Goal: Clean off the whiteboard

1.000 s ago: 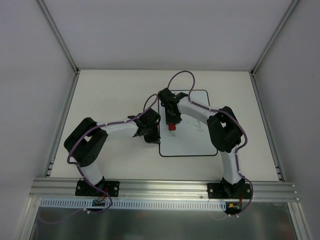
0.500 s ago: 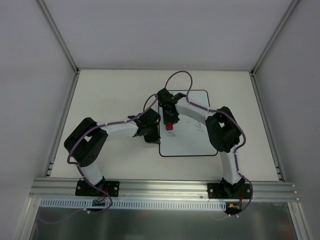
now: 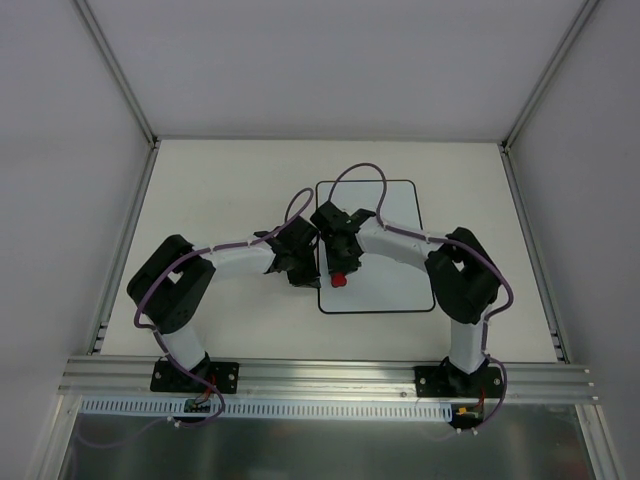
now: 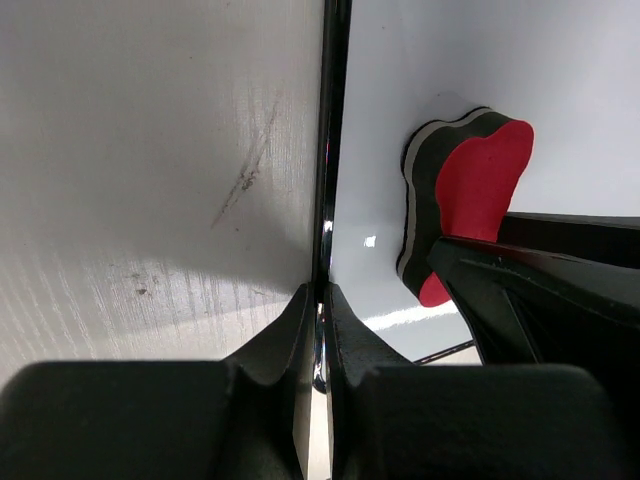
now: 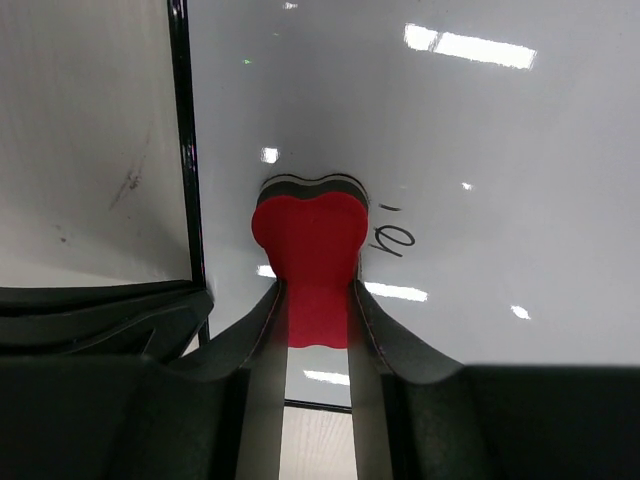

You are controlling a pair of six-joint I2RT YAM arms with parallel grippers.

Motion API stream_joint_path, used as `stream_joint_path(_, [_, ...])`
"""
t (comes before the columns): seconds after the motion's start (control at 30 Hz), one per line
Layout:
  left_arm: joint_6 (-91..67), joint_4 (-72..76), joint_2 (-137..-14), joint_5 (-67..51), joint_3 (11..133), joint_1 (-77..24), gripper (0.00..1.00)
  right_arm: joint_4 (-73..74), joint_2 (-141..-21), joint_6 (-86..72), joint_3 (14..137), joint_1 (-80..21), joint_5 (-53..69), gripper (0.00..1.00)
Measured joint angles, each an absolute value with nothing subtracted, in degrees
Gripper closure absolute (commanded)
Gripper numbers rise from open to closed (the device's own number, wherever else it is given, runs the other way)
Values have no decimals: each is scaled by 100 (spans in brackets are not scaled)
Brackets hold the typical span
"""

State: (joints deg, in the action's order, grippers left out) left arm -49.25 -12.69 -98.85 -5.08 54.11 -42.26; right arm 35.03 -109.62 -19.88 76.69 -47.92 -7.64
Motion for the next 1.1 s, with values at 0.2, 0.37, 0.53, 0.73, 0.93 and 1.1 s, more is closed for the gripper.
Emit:
stream_joint_path(0.2, [-4952, -1247, -9885, -537, 5393, -4202, 100, 3369, -10818, -2421, 7384, -4698, -893, 100])
stream_joint_path(0.37, [-4952, -1229, -9872, -534, 5376, -4202, 100, 3131, -10147, -2709, 6549, -4123, -1087, 100])
stream_joint_path(0.53, [-4952, -1227, -9872, -534, 5376, -4202, 100, 3336, -10088, -2655, 6532, -3577, -1282, 100])
stream_joint_path(0.73, [-4952, -1227, -9872, -534, 5376, -4202, 100, 4097, -10827, -2224, 7529, -3837, -1579, 100])
stream_joint_path(0.93, [-4952, -1227, -9870, -534, 5376, -4202, 100, 4270, -11629, -2097, 8665, -4569, -1619, 100])
stream_joint_path(1.1, [-4991, -1225, -9843, -534, 5341, -4193, 100, 4189, -11705, -2102, 8777, -4709, -1450, 100])
